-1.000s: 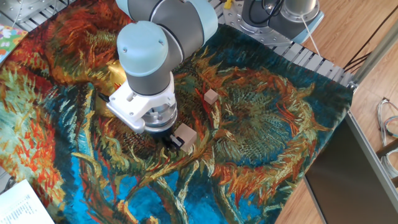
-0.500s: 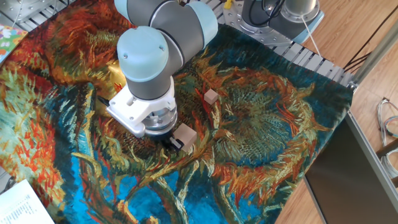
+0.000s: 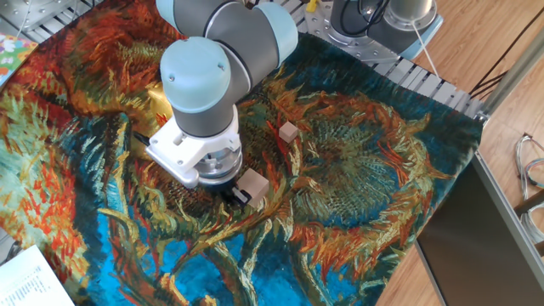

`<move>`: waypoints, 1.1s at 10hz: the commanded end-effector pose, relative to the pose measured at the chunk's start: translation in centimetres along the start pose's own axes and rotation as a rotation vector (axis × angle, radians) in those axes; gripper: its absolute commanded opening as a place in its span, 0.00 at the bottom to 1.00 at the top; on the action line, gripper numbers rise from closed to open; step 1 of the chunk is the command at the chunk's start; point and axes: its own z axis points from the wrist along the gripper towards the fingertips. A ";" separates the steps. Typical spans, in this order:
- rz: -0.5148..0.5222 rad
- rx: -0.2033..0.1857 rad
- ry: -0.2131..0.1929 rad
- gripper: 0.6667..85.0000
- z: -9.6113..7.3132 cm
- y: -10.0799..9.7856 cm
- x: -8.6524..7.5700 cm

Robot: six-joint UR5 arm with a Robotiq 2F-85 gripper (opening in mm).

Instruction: Drop coins into a piggy bank

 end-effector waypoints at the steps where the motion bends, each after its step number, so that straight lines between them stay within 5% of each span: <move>1: 0.007 -0.011 -0.004 0.42 -0.3 0.1 0.0; 11: 0.013 -0.007 -0.027 0.39 -0.1 -0.2 -0.6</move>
